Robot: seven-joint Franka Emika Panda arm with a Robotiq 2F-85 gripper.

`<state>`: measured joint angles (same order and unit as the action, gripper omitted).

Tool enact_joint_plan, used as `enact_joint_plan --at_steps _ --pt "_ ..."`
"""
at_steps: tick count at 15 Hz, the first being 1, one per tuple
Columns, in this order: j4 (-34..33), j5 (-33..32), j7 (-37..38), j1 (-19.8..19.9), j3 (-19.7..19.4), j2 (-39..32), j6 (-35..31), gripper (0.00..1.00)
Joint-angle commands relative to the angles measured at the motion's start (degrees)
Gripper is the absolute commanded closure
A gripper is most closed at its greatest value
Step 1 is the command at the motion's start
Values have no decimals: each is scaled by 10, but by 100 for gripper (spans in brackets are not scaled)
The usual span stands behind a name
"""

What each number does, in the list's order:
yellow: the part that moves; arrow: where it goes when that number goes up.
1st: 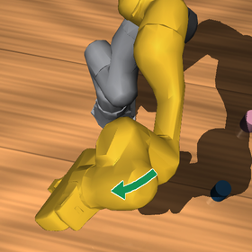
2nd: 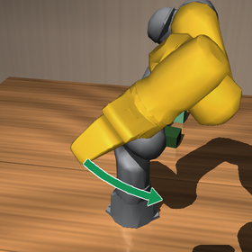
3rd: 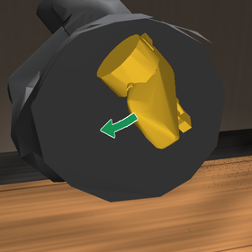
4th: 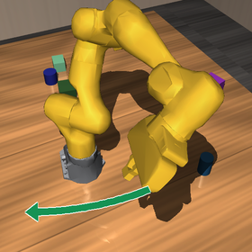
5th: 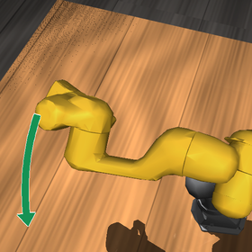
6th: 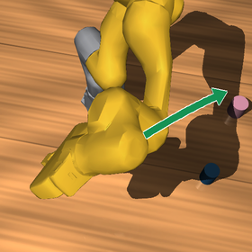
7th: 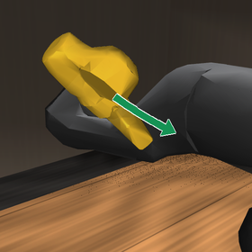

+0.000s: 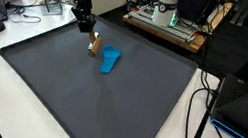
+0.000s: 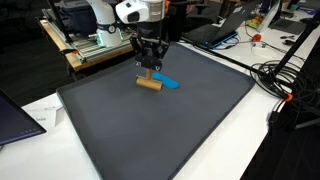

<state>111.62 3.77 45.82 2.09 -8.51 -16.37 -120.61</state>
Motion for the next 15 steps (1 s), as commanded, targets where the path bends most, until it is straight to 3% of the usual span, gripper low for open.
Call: enact_joint_plan --at_steps 1,10,15 --pt "82 -47 34 -16 -3 84 -41 78" --pt "173 -123 75 -22 40 183 -94 78" --pt "214 -205 162 -25 76 218 -121 78"
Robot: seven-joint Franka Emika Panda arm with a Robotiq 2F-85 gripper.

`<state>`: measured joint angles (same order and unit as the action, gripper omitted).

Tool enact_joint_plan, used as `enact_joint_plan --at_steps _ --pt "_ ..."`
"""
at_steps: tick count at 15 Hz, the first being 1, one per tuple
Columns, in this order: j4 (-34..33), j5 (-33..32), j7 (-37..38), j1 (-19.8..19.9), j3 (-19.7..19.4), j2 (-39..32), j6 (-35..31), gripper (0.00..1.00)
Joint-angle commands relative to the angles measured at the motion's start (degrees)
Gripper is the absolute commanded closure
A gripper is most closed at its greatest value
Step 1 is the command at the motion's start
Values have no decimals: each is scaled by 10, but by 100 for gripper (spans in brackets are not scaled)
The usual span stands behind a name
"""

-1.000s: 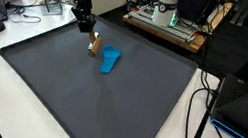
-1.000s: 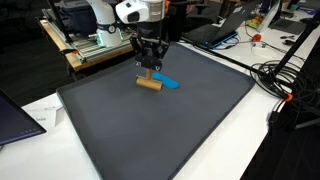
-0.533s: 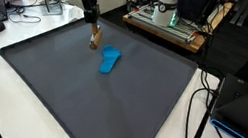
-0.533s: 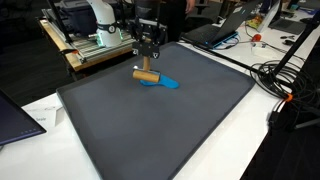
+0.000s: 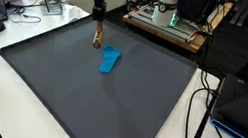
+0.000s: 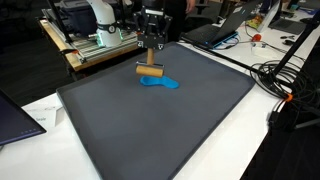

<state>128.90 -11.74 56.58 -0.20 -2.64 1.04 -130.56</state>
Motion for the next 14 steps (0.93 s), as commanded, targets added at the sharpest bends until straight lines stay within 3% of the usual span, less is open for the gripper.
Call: enact_joint_plan --at_steps 1,11,14 --pt "47 -68 73 -2 25 50 -23 78" --pt "72 -191 202 -17 103 77 -9 78" --pt "76 -202 240 -24 117 71 -5 78"
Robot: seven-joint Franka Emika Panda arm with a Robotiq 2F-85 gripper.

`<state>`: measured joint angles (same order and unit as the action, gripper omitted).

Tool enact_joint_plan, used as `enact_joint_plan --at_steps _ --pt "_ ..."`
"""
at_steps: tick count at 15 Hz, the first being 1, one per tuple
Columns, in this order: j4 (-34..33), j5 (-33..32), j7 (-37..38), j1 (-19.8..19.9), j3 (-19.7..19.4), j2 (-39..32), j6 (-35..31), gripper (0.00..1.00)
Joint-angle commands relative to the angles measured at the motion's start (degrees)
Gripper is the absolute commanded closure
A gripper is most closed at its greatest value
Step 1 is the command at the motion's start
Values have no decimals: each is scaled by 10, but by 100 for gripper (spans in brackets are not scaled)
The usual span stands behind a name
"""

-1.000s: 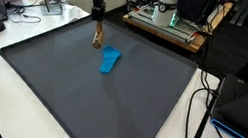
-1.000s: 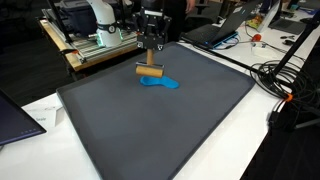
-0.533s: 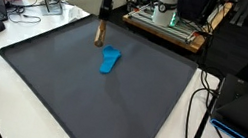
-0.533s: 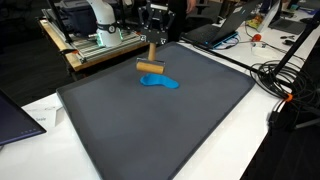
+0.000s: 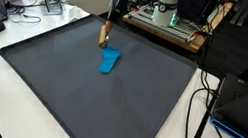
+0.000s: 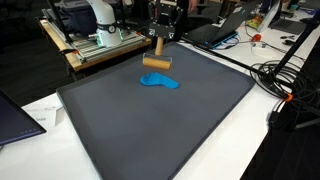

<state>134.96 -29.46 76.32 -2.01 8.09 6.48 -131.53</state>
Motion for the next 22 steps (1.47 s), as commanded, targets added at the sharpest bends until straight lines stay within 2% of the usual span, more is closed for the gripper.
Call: enact_joint_plan --at_steps 1,9,13,17,18,22 --pt "18 -24 51 -8 12 15 1 78" --pt "33 -68 257 -39 54 -11 26 78" --pt "21 -93 360 -63 67 -32 72 78" --pt "2 -93 415 -83 69 -60 128 78" --pt "23 -80 386 -83 61 -45 97 53" --pt "12 -80 401 -88 60 -61 111 53"
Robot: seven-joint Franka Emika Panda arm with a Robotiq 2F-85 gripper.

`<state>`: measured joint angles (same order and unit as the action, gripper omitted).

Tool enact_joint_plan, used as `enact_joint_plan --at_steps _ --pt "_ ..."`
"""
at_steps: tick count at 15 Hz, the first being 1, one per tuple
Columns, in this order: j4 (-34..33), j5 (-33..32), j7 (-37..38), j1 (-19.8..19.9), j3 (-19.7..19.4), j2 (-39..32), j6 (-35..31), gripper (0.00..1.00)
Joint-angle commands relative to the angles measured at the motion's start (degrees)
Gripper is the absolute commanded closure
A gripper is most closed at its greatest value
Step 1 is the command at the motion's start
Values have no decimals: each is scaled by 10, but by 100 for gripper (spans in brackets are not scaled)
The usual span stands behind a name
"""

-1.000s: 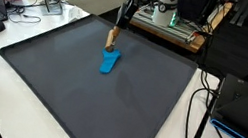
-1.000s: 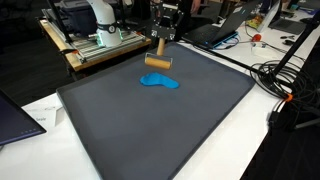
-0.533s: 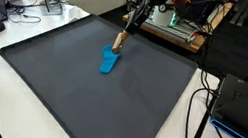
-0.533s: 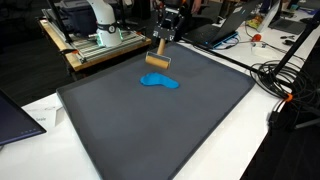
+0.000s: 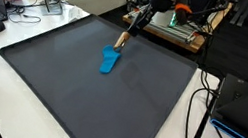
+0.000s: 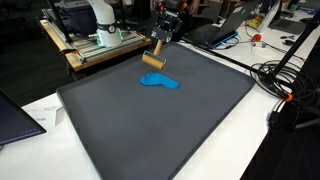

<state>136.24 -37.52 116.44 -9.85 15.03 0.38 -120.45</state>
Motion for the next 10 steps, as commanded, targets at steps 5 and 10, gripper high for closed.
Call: enact_joint_plan --at_steps 5,10 --pt "-14 -15 23 -17 -4 -15 8 78" --pt "-31 -56 110 -41 0 -35 33 78"
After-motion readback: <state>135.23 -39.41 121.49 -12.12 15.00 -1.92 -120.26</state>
